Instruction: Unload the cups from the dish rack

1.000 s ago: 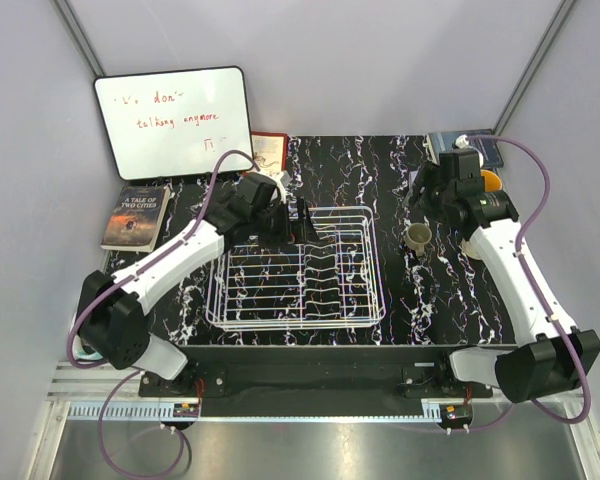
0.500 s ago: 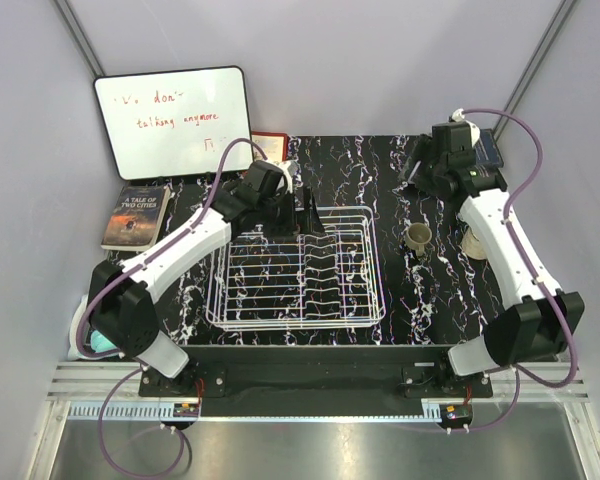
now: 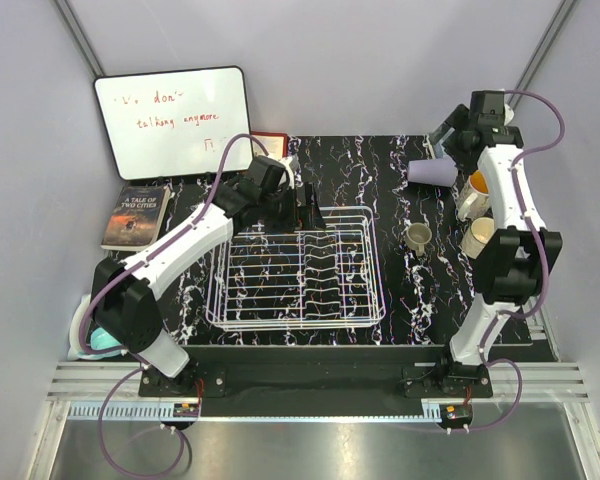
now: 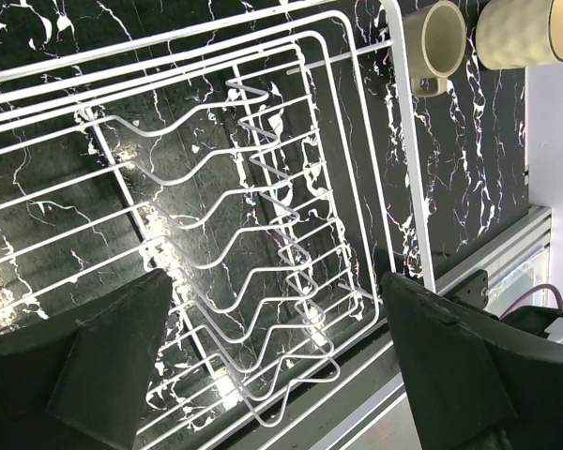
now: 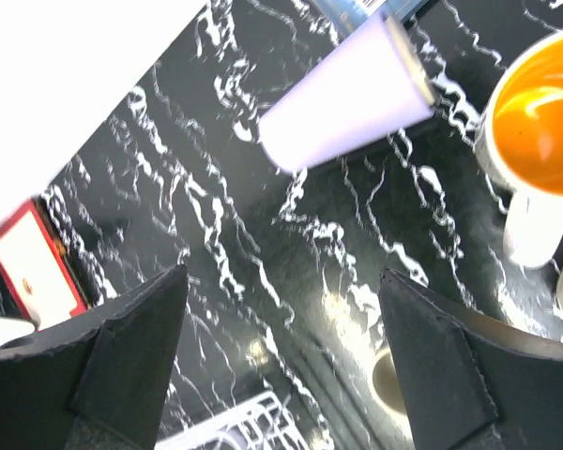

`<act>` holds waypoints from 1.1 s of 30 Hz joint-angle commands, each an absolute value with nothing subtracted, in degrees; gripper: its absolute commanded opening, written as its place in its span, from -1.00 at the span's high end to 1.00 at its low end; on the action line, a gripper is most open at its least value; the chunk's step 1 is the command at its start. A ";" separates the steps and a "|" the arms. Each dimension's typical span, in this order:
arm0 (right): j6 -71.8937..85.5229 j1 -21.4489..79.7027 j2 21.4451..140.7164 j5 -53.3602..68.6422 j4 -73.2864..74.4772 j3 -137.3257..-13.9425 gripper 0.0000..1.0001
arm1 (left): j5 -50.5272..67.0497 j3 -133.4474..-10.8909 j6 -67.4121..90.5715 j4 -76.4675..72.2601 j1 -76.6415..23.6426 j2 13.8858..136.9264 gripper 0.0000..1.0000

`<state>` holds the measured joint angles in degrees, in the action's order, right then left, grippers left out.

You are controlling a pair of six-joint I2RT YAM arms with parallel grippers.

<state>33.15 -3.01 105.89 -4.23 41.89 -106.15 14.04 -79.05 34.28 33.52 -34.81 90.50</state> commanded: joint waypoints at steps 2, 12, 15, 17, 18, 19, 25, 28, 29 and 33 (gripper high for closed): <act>34.19 -4.92 112.66 -0.71 41.92 -113.27 -0.81 | 13.18 -77.96 33.49 32.96 -34.63 89.21 -0.95; 31.38 -5.45 120.84 -3.43 42.97 -121.81 -0.85 | 12.48 -77.52 33.13 32.96 -34.54 90.00 -0.95; 30.85 -6.24 122.95 -4.57 43.24 -124.36 -0.87 | 13.09 -79.10 33.31 33.22 -34.54 91.40 -0.94; 30.76 -6.85 124.71 -5.53 43.59 -126.20 -0.87 | 13.45 -80.06 33.75 33.31 -34.54 92.55 -0.94; 30.85 -7.12 125.24 -6.15 43.85 -126.65 -0.88 | 13.62 -80.33 33.84 33.40 -34.63 92.98 -0.94; 31.02 -7.38 125.85 -6.24 44.03 -127.52 -0.88 | 13.71 -80.77 34.19 33.49 -34.54 93.34 -0.94; 31.55 -8.52 129.19 -5.71 44.12 -129.11 -0.89 | 13.54 -81.74 34.80 33.57 -34.63 95.18 -0.93; 31.64 -9.23 131.12 -5.18 44.12 -131.12 -0.89 | 13.71 -82.18 34.89 33.49 -34.54 95.97 -0.93; 31.64 -9.40 131.74 -5.01 44.12 -131.83 -0.89 | 13.71 -82.09 34.89 33.57 -34.63 96.06 -0.93; 31.29 -9.84 133.94 -4.83 44.21 -135.17 -0.90 | 13.62 -82.09 34.80 33.57 -34.54 96.15 -0.93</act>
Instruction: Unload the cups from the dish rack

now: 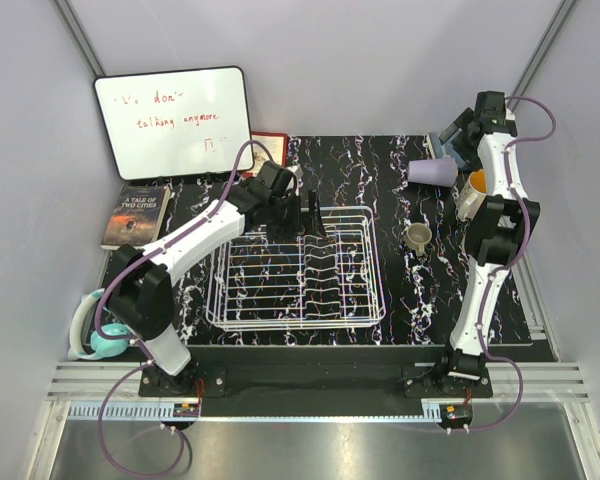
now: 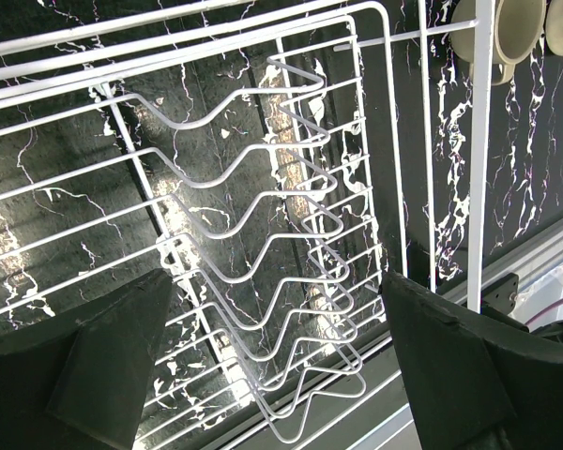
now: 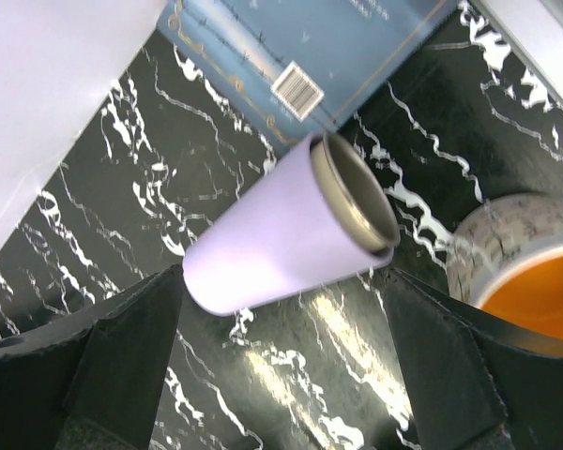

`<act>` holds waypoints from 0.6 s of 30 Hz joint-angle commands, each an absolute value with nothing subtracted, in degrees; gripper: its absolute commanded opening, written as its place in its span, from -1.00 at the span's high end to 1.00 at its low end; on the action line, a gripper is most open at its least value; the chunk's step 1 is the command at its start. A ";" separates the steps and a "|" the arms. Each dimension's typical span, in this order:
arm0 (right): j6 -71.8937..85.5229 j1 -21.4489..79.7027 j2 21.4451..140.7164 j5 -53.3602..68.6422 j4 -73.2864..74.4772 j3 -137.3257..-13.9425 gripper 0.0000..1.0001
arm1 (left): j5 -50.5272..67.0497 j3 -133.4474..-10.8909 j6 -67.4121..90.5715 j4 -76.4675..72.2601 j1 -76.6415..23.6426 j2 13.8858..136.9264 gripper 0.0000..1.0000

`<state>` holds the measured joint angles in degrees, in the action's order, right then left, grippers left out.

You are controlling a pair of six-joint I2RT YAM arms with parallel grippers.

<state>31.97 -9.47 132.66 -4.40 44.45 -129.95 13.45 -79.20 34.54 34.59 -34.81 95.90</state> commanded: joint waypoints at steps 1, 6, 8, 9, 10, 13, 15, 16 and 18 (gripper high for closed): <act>31.38 -9.84 134.90 -5.01 44.12 -136.31 -0.89 | 13.54 -82.00 34.72 33.49 -34.54 96.15 -0.93; 30.24 -10.02 136.93 -6.59 43.95 -137.64 -0.92 | 13.71 -81.65 34.72 33.57 -34.54 96.24 -0.93; 30.15 -10.37 137.72 -6.59 44.03 -137.46 -0.92 | 13.80 -81.48 34.72 33.57 -34.54 96.24 -0.93; 30.32 -10.63 137.90 -6.07 44.03 -137.20 -0.93 | 13.89 -81.21 34.80 33.57 -34.54 96.33 -0.93; 30.24 -10.81 138.25 -5.98 43.95 -137.02 -0.93 | 13.97 -81.21 34.80 33.49 -34.54 96.42 -0.93; 30.15 -11.34 138.86 -5.10 43.68 -136.58 -0.93 | 14.24 -80.95 34.89 33.31 -34.54 96.77 -0.93; 30.23 -11.77 139.22 -3.88 42.98 -136.41 -0.93 | 14.50 -81.12 34.98 33.22 -34.54 97.20 -0.93; 30.32 -11.86 139.65 -3.35 42.72 -136.23 -0.93 | 14.50 -81.21 34.98 33.22 -34.54 97.21 -0.93; 30.32 -12.13 140.01 -1.94 41.84 -136.06 -0.93 | 14.85 -81.56 35.07 33.13 -34.54 97.82 -0.93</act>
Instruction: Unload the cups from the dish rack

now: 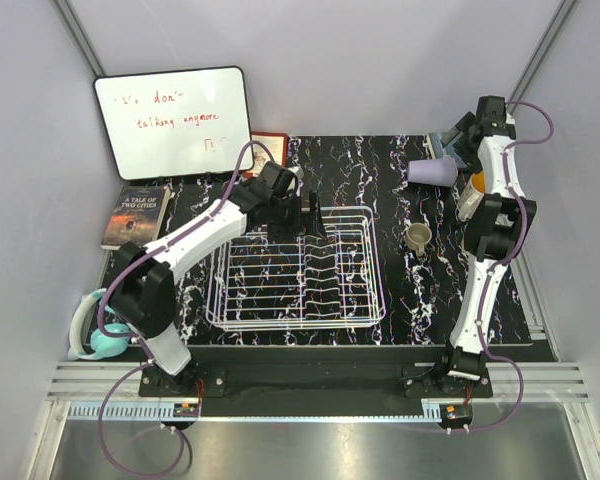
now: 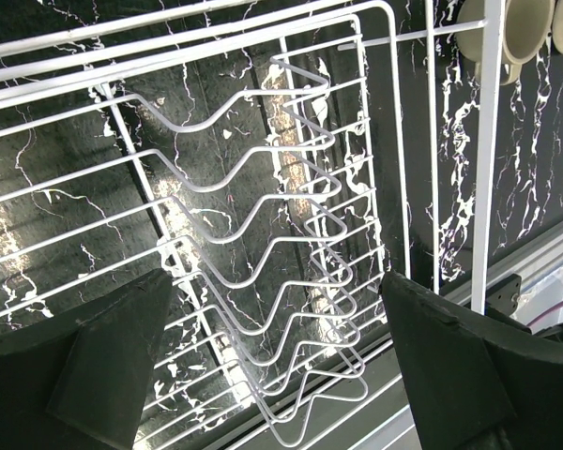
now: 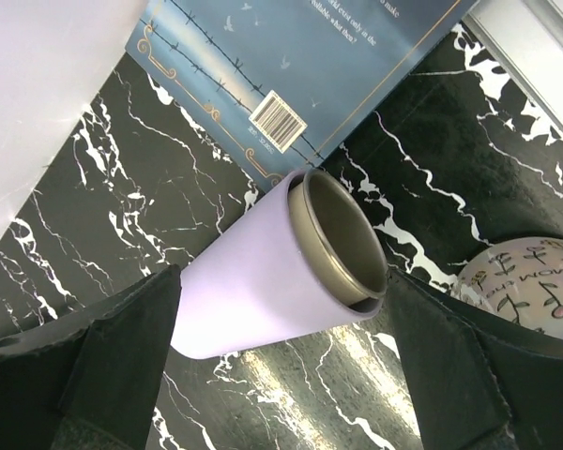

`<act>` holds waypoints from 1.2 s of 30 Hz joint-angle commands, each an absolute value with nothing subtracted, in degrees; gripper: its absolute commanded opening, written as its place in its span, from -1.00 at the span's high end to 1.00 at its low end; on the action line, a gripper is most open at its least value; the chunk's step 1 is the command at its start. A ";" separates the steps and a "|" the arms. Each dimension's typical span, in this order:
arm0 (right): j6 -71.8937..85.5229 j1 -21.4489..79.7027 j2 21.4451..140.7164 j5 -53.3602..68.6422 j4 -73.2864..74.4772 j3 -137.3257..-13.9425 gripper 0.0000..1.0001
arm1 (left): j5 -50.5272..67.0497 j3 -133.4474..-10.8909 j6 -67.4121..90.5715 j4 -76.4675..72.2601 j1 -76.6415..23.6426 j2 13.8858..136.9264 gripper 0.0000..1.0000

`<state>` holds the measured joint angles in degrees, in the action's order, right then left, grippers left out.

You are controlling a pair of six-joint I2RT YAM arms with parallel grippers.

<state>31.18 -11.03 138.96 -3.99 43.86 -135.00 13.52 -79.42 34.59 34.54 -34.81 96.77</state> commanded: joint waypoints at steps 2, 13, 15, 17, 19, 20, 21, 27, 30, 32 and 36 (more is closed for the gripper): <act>30.50 -12.22 140.71 -0.80 41.14 -136.05 -0.93 | 14.85 -81.65 35.07 33.05 -34.63 98.08 -0.93; 31.90 -12.13 144.05 3.87 40.52 -140.71 -0.93 | 15.38 -82.09 35.42 32.52 -34.54 99.58 -0.93; 31.90 -12.13 144.49 3.87 40.69 -141.94 -0.95 | 15.47 -82.26 35.33 32.52 -34.63 99.76 -0.93; 31.82 -12.13 145.02 3.96 40.87 -142.56 -0.95 | 15.64 -82.35 35.24 32.52 -34.54 99.93 -0.93; 31.90 -11.87 145.46 4.22 40.87 -143.17 -0.96 | 15.64 -82.35 35.24 32.52 -34.45 100.19 -0.93; 31.99 -11.87 145.63 4.48 40.87 -143.35 -0.96 | 15.82 -82.44 35.24 32.52 -34.37 100.20 -0.93; 32.08 -11.69 145.72 5.27 40.87 -143.35 -0.96 | 15.91 -82.44 35.24 32.52 -34.37 100.37 -0.93; 33.40 -10.46 145.29 8.79 40.87 -143.44 -0.96 | 16.87 -83.06 35.42 32.52 -34.10 100.98 -0.93; 34.19 -9.85 144.93 10.02 40.69 -143.70 -0.95 | 17.14 -83.41 35.51 32.43 -34.19 101.42 -0.93; 34.54 -9.14 144.84 10.54 40.61 -143.88 -0.93 | 17.40 -83.58 35.60 32.52 -34.10 101.51 -0.93; 35.24 -8.09 144.49 11.86 40.43 -143.62 -0.85 | 17.58 -83.50 35.68 32.52 -34.10 101.51 -0.93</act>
